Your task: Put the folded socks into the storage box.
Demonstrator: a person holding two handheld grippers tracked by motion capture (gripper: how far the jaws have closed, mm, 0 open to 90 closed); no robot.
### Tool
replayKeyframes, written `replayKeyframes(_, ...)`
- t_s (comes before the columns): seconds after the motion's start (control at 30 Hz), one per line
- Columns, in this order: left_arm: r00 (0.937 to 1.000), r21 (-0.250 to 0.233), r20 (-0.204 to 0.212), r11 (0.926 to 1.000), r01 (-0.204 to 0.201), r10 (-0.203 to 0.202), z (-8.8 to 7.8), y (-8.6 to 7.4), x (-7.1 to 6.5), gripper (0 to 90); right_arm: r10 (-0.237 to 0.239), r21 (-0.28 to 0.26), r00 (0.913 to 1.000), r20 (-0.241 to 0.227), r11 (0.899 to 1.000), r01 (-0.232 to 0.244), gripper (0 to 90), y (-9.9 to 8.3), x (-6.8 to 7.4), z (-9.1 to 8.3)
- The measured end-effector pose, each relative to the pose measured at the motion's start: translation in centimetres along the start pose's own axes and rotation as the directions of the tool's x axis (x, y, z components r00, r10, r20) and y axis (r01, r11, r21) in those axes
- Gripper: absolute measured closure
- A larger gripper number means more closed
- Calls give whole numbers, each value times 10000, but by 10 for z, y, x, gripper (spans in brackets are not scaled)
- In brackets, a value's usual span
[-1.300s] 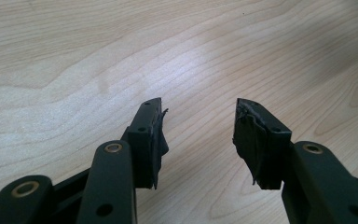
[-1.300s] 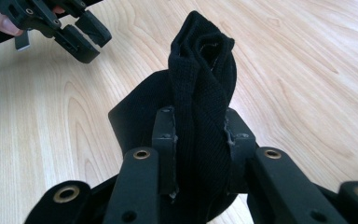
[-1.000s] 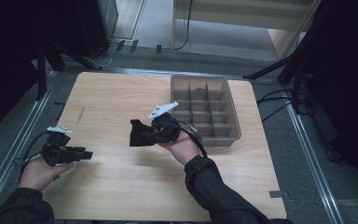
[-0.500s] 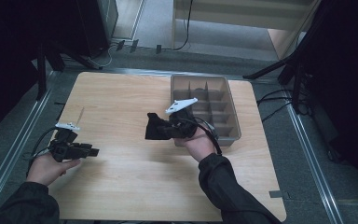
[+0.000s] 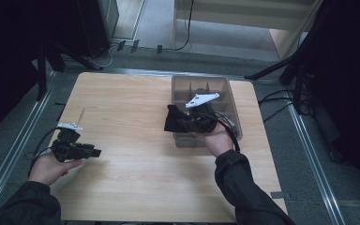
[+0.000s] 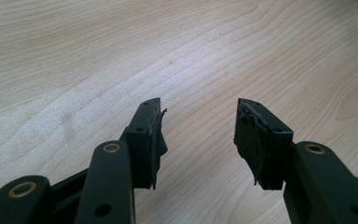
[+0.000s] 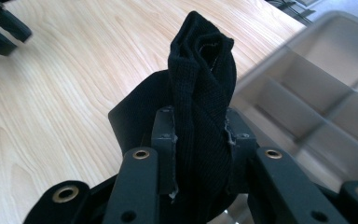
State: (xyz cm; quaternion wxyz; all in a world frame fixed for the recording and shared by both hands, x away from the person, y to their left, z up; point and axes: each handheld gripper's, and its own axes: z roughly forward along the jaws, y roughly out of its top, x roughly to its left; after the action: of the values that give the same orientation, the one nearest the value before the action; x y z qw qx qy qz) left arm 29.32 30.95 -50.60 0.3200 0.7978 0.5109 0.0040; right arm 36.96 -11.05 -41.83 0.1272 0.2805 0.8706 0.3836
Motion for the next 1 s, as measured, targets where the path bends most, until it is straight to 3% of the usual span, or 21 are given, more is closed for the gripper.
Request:
replayKeyframes(0.2, 10000, 103, 23, 9999, -58, 57, 1, 0, 0, 502, 335, 153, 9990, 287, 9993, -340, 708, -16, -13, -1)
replayKeyframes(0.57, 10000, 83, 7, 10000, -11, 11, 1, 0, -1, 502, 402, 900, 9961, 780, 9948, -472, 708, -37, -28, 10)
replayKeyframes(0.77, 10000, 84, 18, 10000, 16, -17, 1, 0, 0, 502, 119, 1222, 9977, 671, 9923, -201, 708, -37, -17, 23)
replayKeyframes(1.0, 10000, 131, 20, 9999, -32, 32, 0, 0, 0, 502, 348, 1685, 9974, 636, 9847, -451, 708, -38, -16, 36)
